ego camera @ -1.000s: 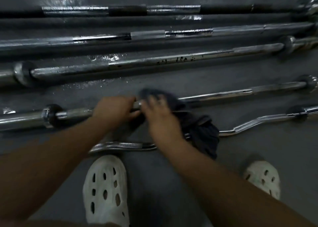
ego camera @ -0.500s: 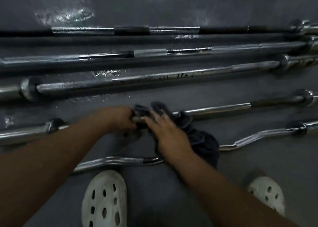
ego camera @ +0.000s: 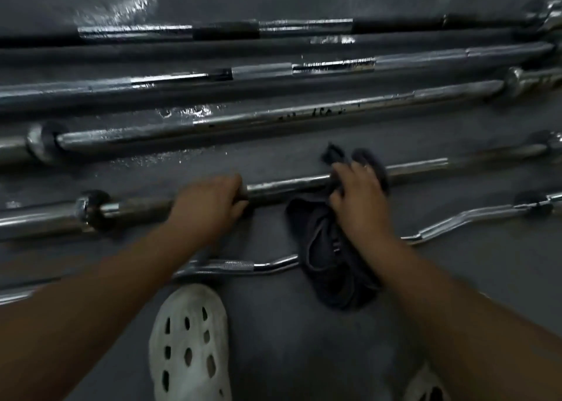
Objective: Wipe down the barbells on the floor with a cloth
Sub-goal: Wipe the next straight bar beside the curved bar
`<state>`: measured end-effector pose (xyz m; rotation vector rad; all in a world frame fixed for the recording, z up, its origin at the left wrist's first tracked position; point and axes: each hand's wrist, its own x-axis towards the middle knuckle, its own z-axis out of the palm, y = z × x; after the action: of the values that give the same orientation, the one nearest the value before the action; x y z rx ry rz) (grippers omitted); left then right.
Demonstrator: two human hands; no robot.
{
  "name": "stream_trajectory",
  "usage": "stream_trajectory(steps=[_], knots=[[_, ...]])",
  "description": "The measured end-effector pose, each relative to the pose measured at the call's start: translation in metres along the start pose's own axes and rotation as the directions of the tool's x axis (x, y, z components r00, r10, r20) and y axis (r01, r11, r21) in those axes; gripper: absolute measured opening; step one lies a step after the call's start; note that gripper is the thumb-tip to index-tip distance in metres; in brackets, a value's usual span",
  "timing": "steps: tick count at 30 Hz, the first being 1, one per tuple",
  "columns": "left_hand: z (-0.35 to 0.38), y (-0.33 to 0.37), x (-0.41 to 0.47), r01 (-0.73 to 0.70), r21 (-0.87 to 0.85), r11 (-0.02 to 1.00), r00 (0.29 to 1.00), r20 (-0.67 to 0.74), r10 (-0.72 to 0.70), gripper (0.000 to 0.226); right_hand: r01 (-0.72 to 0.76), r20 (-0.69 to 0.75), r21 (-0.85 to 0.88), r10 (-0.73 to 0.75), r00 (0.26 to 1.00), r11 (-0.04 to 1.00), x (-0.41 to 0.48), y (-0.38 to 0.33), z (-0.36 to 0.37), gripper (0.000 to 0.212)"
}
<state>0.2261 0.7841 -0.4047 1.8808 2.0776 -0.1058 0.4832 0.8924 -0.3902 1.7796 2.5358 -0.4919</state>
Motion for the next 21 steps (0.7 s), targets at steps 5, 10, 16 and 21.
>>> stream_trajectory(steps=[5,10,16,21], knots=[[-0.016,0.002,0.017,0.106,-0.251,0.962,0.916,0.402,0.004,0.025,0.171,0.159,0.025,-0.172,0.972,0.985,-0.025,-0.079,0.022,0.055],[-0.031,-0.02,0.03,0.094,-0.344,0.934,0.876,0.474,0.087,0.024,0.146,0.214,0.103,-0.165,0.963,0.984,0.008,-0.018,-0.003,0.063],[-0.011,0.006,0.013,0.12,-0.15,0.981,0.936,0.346,-0.062,0.034,0.093,0.098,0.068,-0.099,0.99,0.993,-0.015,-0.069,0.022,0.046],[-0.028,-0.019,0.038,0.151,-0.354,0.923,0.851,0.521,0.061,0.034,0.11,0.159,0.097,-0.124,0.979,0.989,0.006,-0.008,-0.001,0.065]])
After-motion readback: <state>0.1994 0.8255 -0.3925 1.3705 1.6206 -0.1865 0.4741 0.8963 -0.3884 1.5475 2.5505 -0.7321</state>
